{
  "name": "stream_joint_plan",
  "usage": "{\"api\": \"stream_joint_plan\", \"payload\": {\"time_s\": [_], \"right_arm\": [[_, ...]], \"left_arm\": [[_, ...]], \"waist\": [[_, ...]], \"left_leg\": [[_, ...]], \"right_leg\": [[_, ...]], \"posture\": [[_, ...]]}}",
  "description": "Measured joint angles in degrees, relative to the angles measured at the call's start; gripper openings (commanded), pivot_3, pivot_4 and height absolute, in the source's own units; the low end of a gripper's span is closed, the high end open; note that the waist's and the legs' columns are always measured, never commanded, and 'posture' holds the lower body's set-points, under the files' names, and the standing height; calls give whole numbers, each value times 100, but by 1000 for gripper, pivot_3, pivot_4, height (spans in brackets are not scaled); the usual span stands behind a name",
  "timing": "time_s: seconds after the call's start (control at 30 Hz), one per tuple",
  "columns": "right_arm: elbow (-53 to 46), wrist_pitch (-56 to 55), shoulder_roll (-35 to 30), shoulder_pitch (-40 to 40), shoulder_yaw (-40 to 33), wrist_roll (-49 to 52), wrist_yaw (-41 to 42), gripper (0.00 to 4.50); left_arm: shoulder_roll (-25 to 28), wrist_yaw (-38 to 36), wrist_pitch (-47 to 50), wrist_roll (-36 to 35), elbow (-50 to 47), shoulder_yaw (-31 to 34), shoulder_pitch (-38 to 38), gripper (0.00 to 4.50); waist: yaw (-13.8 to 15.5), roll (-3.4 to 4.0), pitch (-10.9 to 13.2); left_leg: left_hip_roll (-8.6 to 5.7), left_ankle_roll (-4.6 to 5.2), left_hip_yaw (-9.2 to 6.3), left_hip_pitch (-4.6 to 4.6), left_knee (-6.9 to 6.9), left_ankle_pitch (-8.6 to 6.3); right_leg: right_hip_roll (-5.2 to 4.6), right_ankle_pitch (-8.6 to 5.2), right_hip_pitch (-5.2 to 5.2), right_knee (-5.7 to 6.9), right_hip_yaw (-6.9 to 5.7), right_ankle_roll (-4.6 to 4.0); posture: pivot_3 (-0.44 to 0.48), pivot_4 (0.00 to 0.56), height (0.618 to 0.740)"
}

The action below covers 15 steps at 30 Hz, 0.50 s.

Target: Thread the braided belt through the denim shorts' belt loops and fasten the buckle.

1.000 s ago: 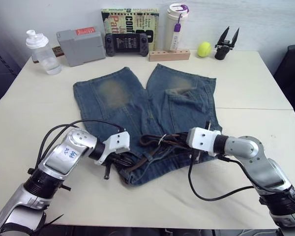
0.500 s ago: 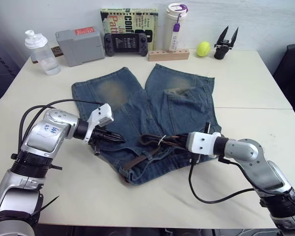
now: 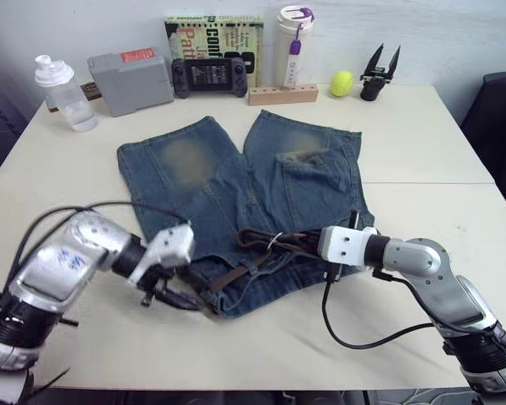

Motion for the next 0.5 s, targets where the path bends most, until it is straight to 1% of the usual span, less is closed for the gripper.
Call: {"api": "stream_joint_plan", "payload": {"time_s": [0.03,0.07,0.1,0.13,0.17,0.23,0.27,0.3,0.37,0.4,0.5], "right_arm": [[2,1,1,5,1,1,3,0],[4,3,1,5,1,1,4,0],[6,6,6,-11,2,1,11,0],[7,52,9,-19,2,2,13,0],[7,60,9,-21,2,2,13,0],[7,71,9,-22,2,5,15,0],[7,74,9,-23,2,5,16,0],[6,78,9,-25,2,5,17,0],[6,81,9,-30,2,5,22,0],[6,81,9,-37,2,6,24,0],[7,94,26,-74,2,5,24,0]], "left_arm": [[261,-127,-952,523,-246,-360,544,2319],[287,-148,-1372,766,-314,-491,744,2319],[185,-94,-1823,985,-379,-610,825,2319],[-86,287,-2579,1369,-288,-643,793,2319],[-108,347,-2736,1439,-223,-656,794,1974],[-183,412,-3120,1592,-67,-687,831,1618],[-247,426,-3375,1652,28,-738,849,1318],[-260,427,-3640,1700,173,-759,893,811],[-267,402,-4200,1753,532,-763,883,86],[-266,376,-4397,1767,643,-764,871,13],[-230,310,-5211,1856,1143,-785,747,13]], "waist": [[-24,0,0],[-20,0,0],[23,-1,0],[94,0,0],[112,0,0],[113,0,0],[114,0,0],[113,0,0],[112,3,-2],[109,5,-3],[98,10,-8]], "left_leg": [[2,-2,5,3,-2,-1],[2,-2,6,4,-2,-1],[3,-3,0,-1,8,-1],[1,0,3,-2,8,-5],[1,1,5,-8,7,-6],[2,1,8,-9,6,-5],[2,1,9,-8,8,-5],[2,1,9,-7,9,-5],[3,0,9,-2,6,-5],[3,0,10,-1,6,-5],[7,-1,14,7,2,-4]], "right_leg": [[0,-2,-2,-5,3,-3],[0,-2,-2,-3,3,-4],[-1,-3,-5,-1,3,-5],[-7,-2,-6,-3,6,-4],[-7,-2,-14,-2,6,-4],[-5,-2,-16,-1,5,-4],[-5,-2,-15,1,5,-4],[-5,-2,-15,3,4,-4],[-5,-2,-14,4,4,-4],[-5,-2,-14,4,5,-4],[-3,-2,-13,7,6,-4]], "posture": [[0,150,697],[0,150,697],[0,150,697],[0,150,697],[0,150,697],[0,150,697],[0,150,697],[0,150,697],[0,150,697],[0,150,697],[0,150,697]]}}
